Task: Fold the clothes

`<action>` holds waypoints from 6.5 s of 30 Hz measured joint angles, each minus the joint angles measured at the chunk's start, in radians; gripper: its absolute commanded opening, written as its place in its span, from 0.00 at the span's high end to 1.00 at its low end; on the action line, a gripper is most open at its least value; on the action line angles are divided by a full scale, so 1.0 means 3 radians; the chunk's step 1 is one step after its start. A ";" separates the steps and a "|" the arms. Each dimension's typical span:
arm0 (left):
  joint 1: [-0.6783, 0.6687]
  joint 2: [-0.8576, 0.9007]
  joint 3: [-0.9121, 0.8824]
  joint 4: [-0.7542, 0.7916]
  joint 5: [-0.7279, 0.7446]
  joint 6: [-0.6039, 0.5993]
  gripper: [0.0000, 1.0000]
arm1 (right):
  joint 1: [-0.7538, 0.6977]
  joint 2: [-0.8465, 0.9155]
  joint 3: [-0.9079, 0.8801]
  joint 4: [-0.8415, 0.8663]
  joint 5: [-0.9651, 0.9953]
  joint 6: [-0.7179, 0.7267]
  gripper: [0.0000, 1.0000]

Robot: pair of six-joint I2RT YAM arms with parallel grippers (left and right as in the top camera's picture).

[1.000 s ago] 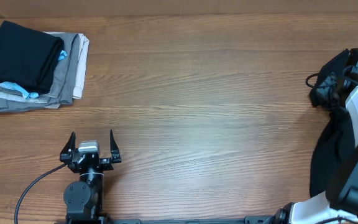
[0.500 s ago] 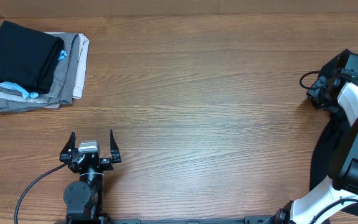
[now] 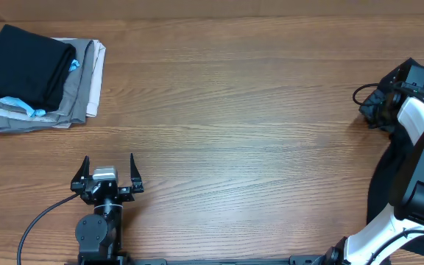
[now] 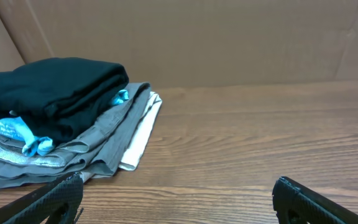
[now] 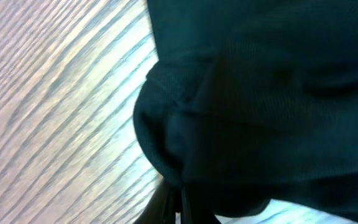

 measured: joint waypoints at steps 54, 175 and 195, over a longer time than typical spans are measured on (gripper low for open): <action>0.0000 0.0000 0.0000 0.0000 0.0000 0.0000 0.00 | 0.2810 -0.0445 -0.0155 -0.0744 -0.0209 0.0074 0.72; 0.0000 0.0000 0.0000 0.0000 0.0000 0.0000 0.00 | 0.3620 -0.0329 -0.0549 -0.0153 0.0785 0.0277 0.96; 0.0000 0.0000 0.0000 0.0000 0.0000 0.0000 0.00 | 0.2811 -0.0340 -0.0548 0.0037 -0.2159 -0.0572 0.96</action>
